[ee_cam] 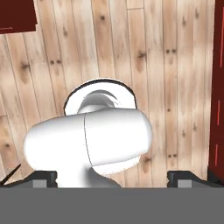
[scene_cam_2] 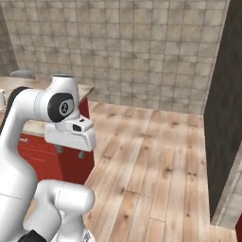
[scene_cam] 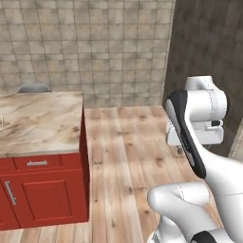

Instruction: Pick the jug and bowl and place them in the sink. Then turn on the water.

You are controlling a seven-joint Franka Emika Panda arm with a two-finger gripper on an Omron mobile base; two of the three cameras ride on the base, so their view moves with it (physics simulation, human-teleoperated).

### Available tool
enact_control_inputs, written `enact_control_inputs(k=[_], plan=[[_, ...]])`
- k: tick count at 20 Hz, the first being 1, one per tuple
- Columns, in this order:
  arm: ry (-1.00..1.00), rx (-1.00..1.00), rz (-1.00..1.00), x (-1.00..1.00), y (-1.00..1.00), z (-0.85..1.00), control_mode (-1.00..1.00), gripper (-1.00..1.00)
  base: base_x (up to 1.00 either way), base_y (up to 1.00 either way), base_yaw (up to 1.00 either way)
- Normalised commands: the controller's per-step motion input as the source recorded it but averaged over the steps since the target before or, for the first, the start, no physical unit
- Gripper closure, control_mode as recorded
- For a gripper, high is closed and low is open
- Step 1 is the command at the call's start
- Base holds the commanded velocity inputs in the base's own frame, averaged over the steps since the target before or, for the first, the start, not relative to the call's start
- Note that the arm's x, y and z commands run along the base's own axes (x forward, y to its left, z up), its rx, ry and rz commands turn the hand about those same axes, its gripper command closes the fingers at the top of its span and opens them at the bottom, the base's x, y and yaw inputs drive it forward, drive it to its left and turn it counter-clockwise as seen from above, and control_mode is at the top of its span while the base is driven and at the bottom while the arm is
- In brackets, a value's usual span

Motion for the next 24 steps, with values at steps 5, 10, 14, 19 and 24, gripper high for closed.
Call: enact_control_inputs(k=[5, 10, 14, 19, 24], plan=[[0.0, 0.0, 0.0, 0.0, 0.0, 0.0, 1.0, -1.0, 0.82, 0.57, 0.12], [0.0, 0.0, 0.0, 0.0, 0.0, 0.0, 1.0, -1.0, 0.57, 0.63, 0.08], [0.0, 0.0, 0.0, 0.0, 0.0, 0.0, 1.0, -1.0, 0.23, 0.65, -0.01], [0.0, 0.0, 0.0, 0.0, 0.0, 0.0, 1.0, -1.0, 0.33, 0.74, -0.02], [0.0, 0.0, 0.0, 0.0, 0.0, 0.0, 1.0, -1.0, 0.48, 0.64, -0.02]])
